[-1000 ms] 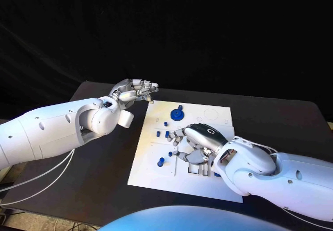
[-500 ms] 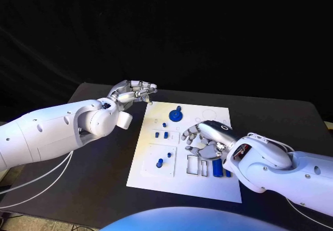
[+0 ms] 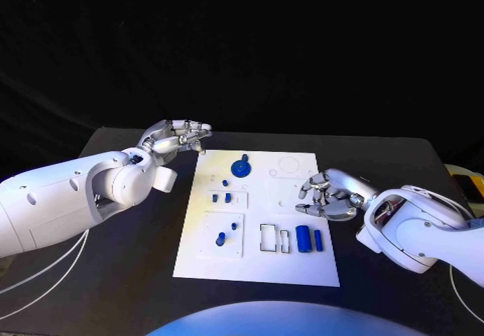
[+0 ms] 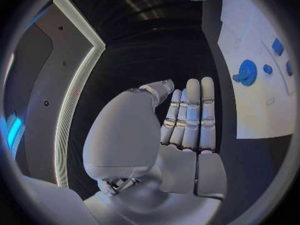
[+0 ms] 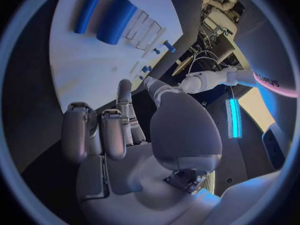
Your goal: Assemble the parts on the task board
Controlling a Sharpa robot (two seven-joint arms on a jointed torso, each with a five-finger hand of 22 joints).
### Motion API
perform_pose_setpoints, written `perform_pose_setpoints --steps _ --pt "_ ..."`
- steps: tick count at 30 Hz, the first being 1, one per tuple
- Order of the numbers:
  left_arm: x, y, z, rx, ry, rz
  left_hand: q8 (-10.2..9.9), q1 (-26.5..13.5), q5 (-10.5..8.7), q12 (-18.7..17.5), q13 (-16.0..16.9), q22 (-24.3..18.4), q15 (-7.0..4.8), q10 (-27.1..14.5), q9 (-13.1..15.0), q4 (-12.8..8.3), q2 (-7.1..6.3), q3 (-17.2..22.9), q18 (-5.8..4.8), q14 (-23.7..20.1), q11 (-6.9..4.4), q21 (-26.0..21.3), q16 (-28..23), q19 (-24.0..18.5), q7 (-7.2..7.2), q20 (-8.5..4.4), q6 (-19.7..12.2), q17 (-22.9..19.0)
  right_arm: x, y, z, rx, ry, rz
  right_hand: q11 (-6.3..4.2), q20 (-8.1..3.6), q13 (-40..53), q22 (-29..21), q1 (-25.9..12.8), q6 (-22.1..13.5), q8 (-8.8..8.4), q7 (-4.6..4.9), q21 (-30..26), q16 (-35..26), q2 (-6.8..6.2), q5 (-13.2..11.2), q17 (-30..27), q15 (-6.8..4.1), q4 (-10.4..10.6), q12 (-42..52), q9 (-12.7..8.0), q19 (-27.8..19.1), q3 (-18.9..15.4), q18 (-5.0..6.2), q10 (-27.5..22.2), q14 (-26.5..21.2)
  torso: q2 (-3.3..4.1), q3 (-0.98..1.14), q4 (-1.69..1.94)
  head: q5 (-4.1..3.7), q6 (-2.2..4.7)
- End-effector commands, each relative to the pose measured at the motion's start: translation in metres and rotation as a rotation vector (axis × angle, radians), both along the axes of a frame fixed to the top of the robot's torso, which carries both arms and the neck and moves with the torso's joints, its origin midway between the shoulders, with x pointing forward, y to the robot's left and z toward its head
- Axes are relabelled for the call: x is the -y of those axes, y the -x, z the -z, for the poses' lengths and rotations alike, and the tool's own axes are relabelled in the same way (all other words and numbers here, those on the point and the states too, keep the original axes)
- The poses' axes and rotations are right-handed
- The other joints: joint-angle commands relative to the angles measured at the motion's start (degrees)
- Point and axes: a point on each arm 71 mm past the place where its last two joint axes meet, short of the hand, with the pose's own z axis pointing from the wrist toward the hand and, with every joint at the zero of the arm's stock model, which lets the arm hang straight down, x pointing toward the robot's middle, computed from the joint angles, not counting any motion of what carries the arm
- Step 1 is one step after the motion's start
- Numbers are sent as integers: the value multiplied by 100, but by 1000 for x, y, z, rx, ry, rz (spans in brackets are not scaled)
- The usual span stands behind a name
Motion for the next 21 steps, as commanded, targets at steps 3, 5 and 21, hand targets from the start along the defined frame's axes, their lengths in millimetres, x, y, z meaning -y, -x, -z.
perform_pose_setpoints --steps 3,5,21 --pt "3 1 -1 7 9 17 9 -27 34 12 -5 6 11 -26 -6 -30 39 18 26 -31 4 5 14 -34 6 18 -27 -8 9 12 13 -103 51 50 -58 -71 1116 1171 66 109 197 -68 93 35 41 58 37 -80 169 983 85 141 -160 -99 389 326 -41 -25 -45 -61 -18" --pt "2 1 -1 6 8 17 12 -30 34 15 -5 6 12 -25 -5 -29 40 17 26 -31 4 5 15 -35 6 19 -26 -8 9 16 17 -107 72 53 -70 -83 1569 1193 78 117 227 -80 164 81 36 39 135 -91 237 1355 87 169 -232 -114 588 346 -56 -31 -67 -74 -26" --pt "0 2 0 4 6 17 19 -36 33 20 -4 7 13 -25 -3 -26 41 15 26 -31 4 5 18 -36 5 20 -20 -9 5 29 41 -137 192 50 -74 -88 2650 1262 -77 109 322 -94 414 255 96 10 501 -91 307 2203 77 266 -645 -165 995 409 -60 -37 -72 -122 -29"
